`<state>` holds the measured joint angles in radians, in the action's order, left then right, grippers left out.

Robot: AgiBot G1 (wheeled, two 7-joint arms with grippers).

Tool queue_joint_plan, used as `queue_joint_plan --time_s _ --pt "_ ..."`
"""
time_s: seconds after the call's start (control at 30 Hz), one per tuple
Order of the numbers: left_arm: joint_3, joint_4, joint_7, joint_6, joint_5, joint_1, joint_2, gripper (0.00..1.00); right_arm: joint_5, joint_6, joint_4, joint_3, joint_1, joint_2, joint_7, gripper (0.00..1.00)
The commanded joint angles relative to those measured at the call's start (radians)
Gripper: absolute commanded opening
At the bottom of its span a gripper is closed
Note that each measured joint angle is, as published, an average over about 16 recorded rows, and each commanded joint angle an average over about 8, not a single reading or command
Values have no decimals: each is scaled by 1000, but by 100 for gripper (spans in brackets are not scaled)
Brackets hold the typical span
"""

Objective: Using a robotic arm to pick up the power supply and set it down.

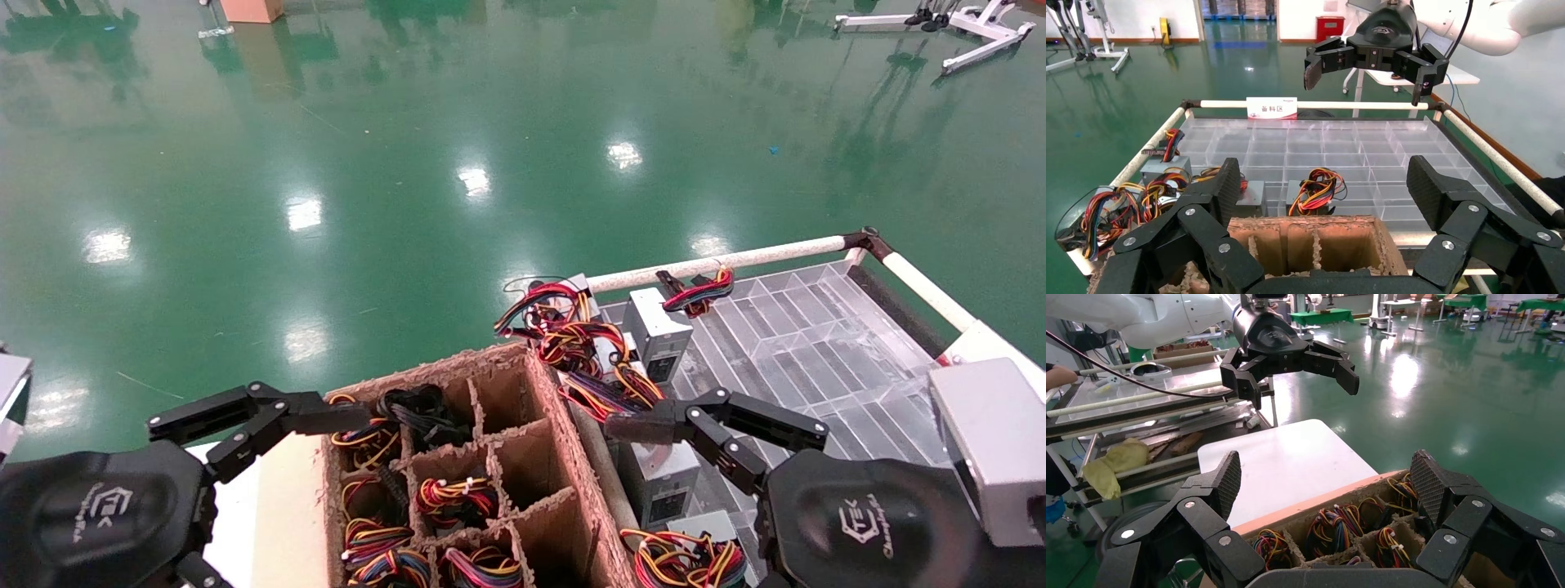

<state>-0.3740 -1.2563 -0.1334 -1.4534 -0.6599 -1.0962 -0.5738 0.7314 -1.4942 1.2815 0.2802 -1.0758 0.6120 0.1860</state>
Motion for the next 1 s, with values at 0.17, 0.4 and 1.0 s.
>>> queue_joint_plan --time_s 0.17,0.4,1.0 --pt "0 0 0 0 0 0 0 0 0 0 0 0 0 0 0 100" --pt "0 0 0 0 0 0 0 0 0 0 0 0 0 0 0 100" --pt "0 0 0 0 0 0 0 0 219 6 -137 131 -85 144 -44 100"
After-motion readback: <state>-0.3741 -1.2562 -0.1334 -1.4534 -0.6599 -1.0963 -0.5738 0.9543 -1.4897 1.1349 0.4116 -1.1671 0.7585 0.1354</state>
